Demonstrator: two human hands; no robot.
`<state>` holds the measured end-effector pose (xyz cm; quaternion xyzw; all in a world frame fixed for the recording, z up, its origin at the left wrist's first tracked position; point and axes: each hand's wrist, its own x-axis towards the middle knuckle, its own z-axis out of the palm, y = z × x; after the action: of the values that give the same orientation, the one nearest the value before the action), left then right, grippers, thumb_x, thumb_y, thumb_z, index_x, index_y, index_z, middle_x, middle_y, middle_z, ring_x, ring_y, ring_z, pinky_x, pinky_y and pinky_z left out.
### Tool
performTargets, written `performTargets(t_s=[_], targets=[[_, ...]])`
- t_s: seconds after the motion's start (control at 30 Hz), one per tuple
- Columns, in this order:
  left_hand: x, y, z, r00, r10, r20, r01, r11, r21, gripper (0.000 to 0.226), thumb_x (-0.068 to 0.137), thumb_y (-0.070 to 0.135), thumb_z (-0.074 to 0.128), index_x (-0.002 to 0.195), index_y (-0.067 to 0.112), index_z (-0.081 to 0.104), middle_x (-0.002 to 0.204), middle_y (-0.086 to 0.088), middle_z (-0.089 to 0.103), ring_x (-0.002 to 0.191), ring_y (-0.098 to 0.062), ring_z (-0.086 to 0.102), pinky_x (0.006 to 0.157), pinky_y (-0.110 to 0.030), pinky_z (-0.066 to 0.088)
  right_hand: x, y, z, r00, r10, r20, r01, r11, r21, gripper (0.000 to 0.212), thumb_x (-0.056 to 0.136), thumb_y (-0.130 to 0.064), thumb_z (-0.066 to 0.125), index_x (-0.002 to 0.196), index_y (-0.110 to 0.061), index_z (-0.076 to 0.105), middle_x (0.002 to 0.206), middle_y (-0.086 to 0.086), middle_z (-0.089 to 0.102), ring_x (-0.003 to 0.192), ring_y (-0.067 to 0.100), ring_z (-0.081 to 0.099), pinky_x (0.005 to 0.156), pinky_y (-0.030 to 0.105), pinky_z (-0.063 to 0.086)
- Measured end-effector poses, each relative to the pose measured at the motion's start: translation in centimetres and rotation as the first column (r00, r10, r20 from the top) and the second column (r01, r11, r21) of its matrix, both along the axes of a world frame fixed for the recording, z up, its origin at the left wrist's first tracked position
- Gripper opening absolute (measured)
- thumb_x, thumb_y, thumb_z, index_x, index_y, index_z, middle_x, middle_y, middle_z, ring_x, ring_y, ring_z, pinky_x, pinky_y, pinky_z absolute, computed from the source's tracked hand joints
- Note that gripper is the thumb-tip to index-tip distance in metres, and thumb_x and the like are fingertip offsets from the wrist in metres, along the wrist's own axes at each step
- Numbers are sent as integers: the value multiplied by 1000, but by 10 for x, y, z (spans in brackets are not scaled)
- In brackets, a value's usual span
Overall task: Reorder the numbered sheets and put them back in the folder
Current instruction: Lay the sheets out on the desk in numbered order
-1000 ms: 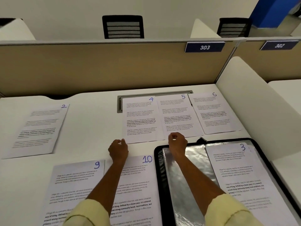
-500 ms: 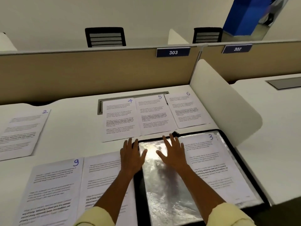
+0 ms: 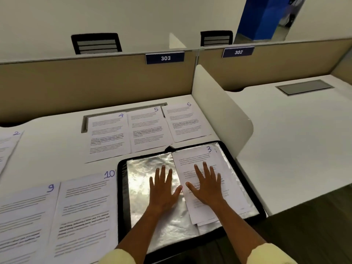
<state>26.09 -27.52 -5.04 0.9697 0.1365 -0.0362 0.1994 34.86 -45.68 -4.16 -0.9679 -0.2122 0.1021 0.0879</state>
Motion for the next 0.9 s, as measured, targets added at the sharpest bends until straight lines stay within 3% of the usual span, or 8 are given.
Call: performTargets(t_s=[0.1,0.2,0.3,0.37,0.57,0.67,0.77,0.9], targets=[[1,-27,-3,1000,1,-16,-1,1000,19,99,75,85,-8,156,27,-8,160,1,-25,145,-20,-28,116,-47,-16,1,-27,1,999,-42,-6,41,999,-12,114,58,-94,-22,157,-39,-11,167,2,-19,155,29,-9,121,55,-3],[-1,-48,-6,999,-1,-47,2,1000,19,83,89,75,13,151,30,-20,156,2,-32,144,-20,-32,120,-50,-13,4,-51,1,995,-84,-49,84,996,5,102,73,-92,-3,159,-37,-3,168,4,-11,155,29,-1,122,53,0],[-5,-60,-10,998,3,-61,-4,1000,-20,82,95,68,27,155,29,-14,160,0,-26,146,-19,-28,119,-47,-14,8,-71,-2,989,-135,-58,137,990,28,82,94,-73,31,160,-32,4,168,9,1,154,29,9,124,48,9],[-6,-66,-12,998,8,-59,-10,1000,-20,82,95,68,27,156,28,-9,162,-3,-22,146,-18,-27,118,-47,-14,11,-82,-4,985,-164,-54,166,985,41,77,98,-63,41,160,-27,12,166,12,12,150,30,19,121,46,17],[-7,-76,-10,998,21,-60,-23,999,-47,97,77,84,3,157,29,-5,164,-5,-16,149,-20,-22,117,-44,-16,19,-87,4,969,-241,-53,247,956,158,68,97,-37,62,154,-20,31,147,12,41,137,31,39,110,46,34],[-4,-75,-9,998,46,-44,-49,995,-82,91,80,75,6,157,27,-1,165,-4,-12,150,-19,-19,118,-43,-14,24,-85,4,936,-338,-99,346,832,435,59,95,-8,61,149,-17,39,130,14,57,121,30,54,101,43,46],[0,-72,-8,998,64,-11,-65,990,-128,78,94,64,27,157,26,4,165,-3,-7,150,-17,-17,120,-42,-9,29,-83,9,880,-401,-254,465,617,635,44,98,-1,52,140,-15,49,97,7,62,88,19,61,72,21,48],[5,-61,-7,990,137,37,-126,971,-201,83,89,67,31,157,23,14,165,-6,10,152,-21,0,121,-43,8,38,-80,13,888,-396,-233,436,569,697,18,99,-7,58,113,-3,67,97,3,61,95,25,62,76,23,42]])
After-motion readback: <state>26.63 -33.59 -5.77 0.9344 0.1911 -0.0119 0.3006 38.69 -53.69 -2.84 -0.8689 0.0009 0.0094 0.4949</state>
